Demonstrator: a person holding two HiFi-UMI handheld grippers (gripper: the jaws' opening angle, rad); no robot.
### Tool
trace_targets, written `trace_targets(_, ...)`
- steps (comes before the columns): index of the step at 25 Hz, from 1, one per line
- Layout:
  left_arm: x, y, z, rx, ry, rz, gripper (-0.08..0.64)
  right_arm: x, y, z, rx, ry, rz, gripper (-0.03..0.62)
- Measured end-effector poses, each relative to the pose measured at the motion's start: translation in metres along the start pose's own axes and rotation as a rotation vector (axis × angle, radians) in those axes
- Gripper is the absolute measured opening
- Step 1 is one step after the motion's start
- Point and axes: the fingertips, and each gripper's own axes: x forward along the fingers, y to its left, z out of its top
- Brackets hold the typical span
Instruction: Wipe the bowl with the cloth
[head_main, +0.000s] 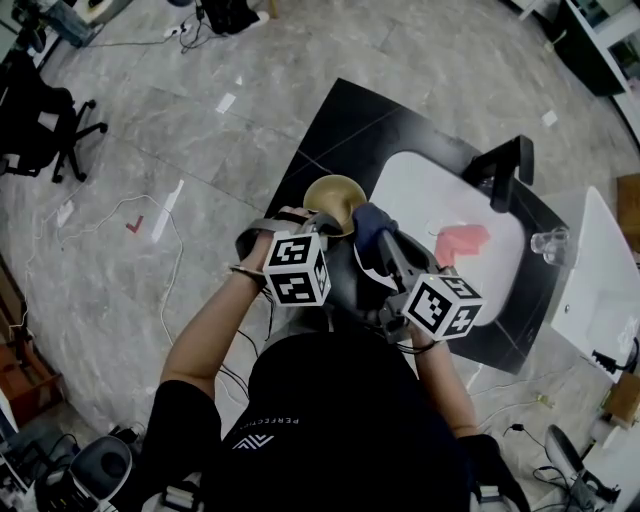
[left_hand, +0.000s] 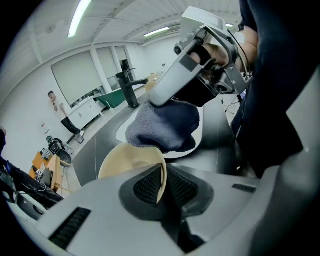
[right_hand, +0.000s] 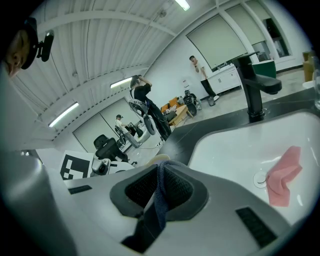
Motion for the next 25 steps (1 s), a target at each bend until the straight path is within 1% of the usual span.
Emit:
trace_targets(5, -0.012, 0.009, 0.011, -0.091, -0.083, 0.042, 0.025, -0.011, 0.000, 0.017, -0.029, -0.056, 0.005, 0.058)
trace_targets(9, -0.019, 0.012, 0.020, -0.160, -0.140, 0.071, 0.025, -0.019, 0.001, 0.026, -0.034, -0.083, 0.007, 0.058)
trace_targets(11, -0.024, 0.015, 0.024, -0.208, -0.176, 0.093, 0.025, -0.023, 0.004, 0.032, -0.033, -0.105, 0.017, 0.058)
trace_targets(14, -0.034, 0.022, 0.031, -0.316, -0.265, 0.125, 0.025, -0.032, 0.011, 0.046, -0.044, -0.150, 0.047, 0.058)
trace_targets(18, -0.050, 0.030, 0.041, -0.449, -0.386, 0.150, 0.025, -0.045, 0.024, 0.064, -0.094, -0.190, 0.084, 0.058)
trace_targets(22, -0.066, 0.040, 0.048, -0.524, -0.481, 0.178, 0.025, -0.058, 0.033, 0.075, -0.127, -0.235, 0.107, 0.058)
trace_targets(25, -0.076, 0.049, 0.057, -0.578, -0.569, 0.158, 0.025, -0.063, 0.035, 0.083, -0.162, -0.245, 0.122, 0.058)
